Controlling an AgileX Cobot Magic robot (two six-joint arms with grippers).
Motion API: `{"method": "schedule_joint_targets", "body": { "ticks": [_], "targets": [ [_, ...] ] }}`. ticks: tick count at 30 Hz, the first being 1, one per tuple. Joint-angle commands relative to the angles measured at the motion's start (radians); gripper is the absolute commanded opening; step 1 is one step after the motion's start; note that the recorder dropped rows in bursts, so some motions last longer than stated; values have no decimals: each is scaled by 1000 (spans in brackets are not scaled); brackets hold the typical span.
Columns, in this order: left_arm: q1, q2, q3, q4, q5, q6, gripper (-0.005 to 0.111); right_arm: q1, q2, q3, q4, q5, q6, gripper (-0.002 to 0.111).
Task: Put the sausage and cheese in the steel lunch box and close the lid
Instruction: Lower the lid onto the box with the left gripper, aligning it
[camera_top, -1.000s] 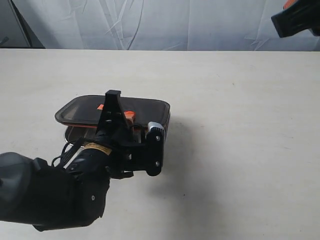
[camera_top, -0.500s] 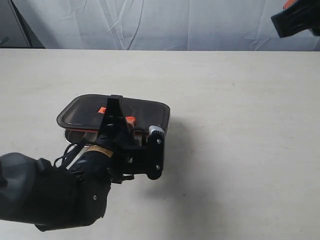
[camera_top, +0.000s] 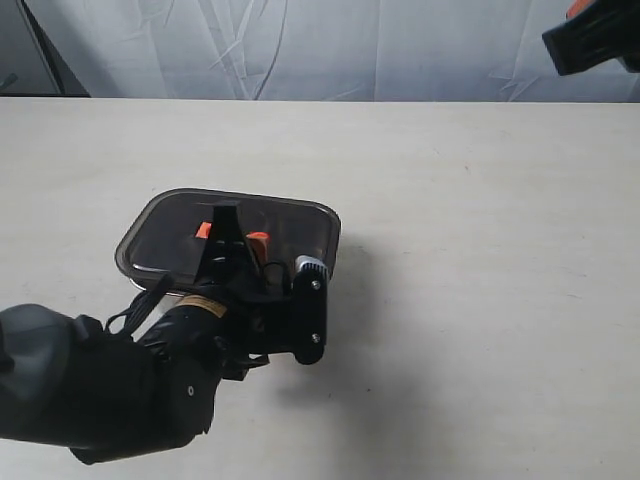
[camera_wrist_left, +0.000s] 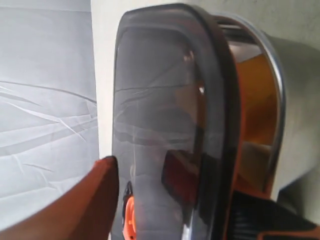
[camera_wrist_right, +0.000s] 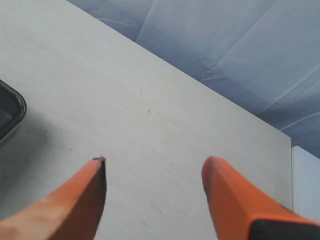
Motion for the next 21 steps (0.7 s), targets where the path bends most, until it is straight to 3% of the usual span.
{"method": "schedule_joint_targets", "body": {
  "ticks": [1,11,21],
  "targets": [
    [-3,-19,4,-32,40,-16,53,-5,-9,-3,-6,6,0,57],
    [-3,-59,4,-175,85,74,57,-5,-9,4,-8,6,0,57],
    [-3,-142,4,-192,184,100,57,-5,-9,98,-17,4,9,57]
  ]
}}
